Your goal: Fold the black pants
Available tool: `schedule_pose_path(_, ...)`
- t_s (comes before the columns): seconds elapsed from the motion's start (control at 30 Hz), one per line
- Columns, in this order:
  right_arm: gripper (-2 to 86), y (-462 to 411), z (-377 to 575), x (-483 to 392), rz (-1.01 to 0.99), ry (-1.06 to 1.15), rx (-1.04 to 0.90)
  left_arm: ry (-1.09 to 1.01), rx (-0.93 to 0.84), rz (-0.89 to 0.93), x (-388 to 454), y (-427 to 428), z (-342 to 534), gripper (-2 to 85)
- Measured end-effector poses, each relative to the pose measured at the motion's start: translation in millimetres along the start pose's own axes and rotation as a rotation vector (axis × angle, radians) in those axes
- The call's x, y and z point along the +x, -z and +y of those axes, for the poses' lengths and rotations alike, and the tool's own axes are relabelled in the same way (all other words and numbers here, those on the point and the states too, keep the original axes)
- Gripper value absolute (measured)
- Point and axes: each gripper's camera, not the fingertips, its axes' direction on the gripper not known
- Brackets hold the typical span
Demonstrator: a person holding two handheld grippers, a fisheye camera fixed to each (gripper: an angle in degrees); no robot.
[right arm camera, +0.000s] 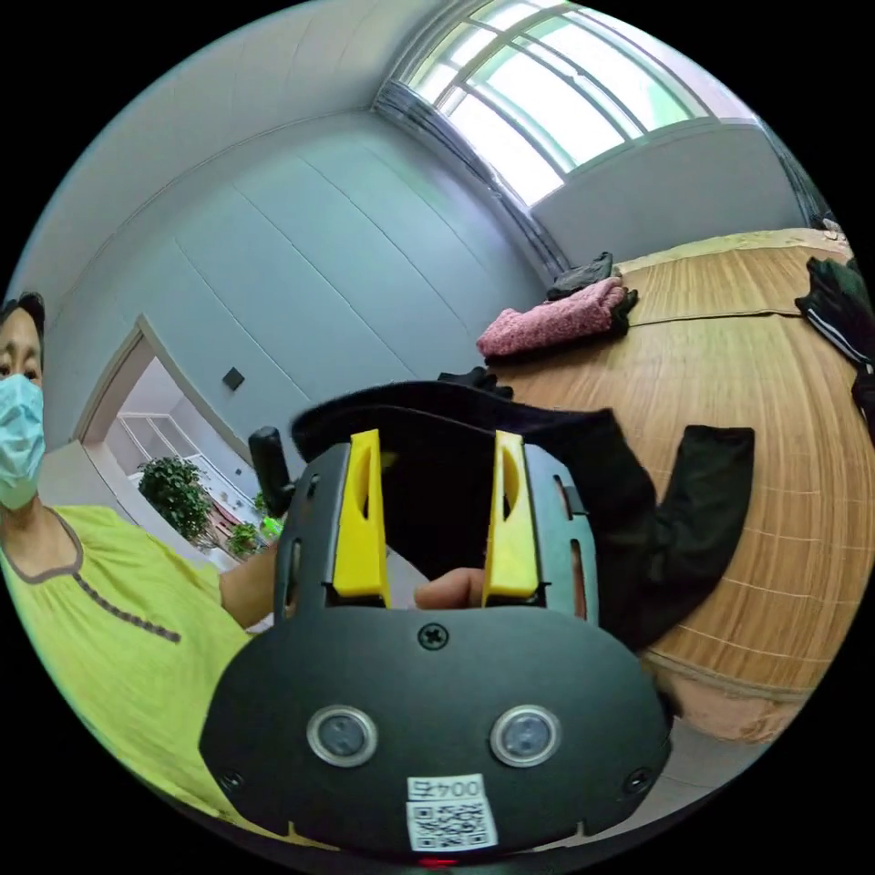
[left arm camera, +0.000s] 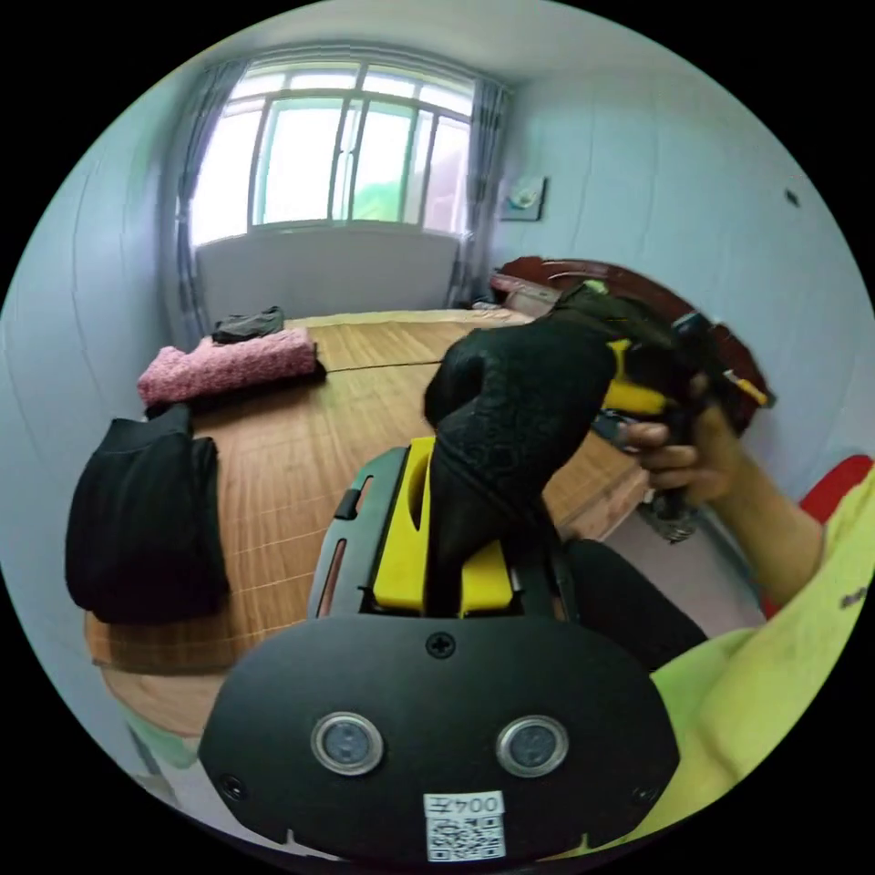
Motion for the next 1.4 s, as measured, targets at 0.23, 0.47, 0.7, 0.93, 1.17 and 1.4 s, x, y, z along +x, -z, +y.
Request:
schedule_pose_path(0.23,20.2,13.9,26.9,70.3,-0.124,-0.061,-0.042,-0.039,0.14,0.479,-44.6,105.9,21.4,0.1)
schedule_pose_path(0.47,18.9,0.8,14.7,74.4,-0.554,-0.003,-0.166,-0.184,0.216,0.956,-51.1,193.0,54.8,1.7)
schedule_pose_path(0.7,19.2,-62.9,81.6,33.6,-0.847,-0.106,-0.643,-0.383,0.314,1.065,-61.0,266.4,81.6,3.7)
schedule_pose_path(0.93,14.1,-53.8,130.7,19.1,-1.002,-0.313,-0.589,-0.327,0.38,1.096,-101.7,281.4,102.4,4.5)
schedule_pose_path(1.17,18.9,-22.0,152.2,8.0,-1.152,-0.446,-0.377,-0.265,0.44,1.112,-147.3,290.6,120.1,5.2)
schedule_pose_path(1.4,16.0,6.9,121.7,-18.7,-1.319,-0.343,-0.3,-0.253,0.437,1.085,-176.2,295.8,127.6,6.1)
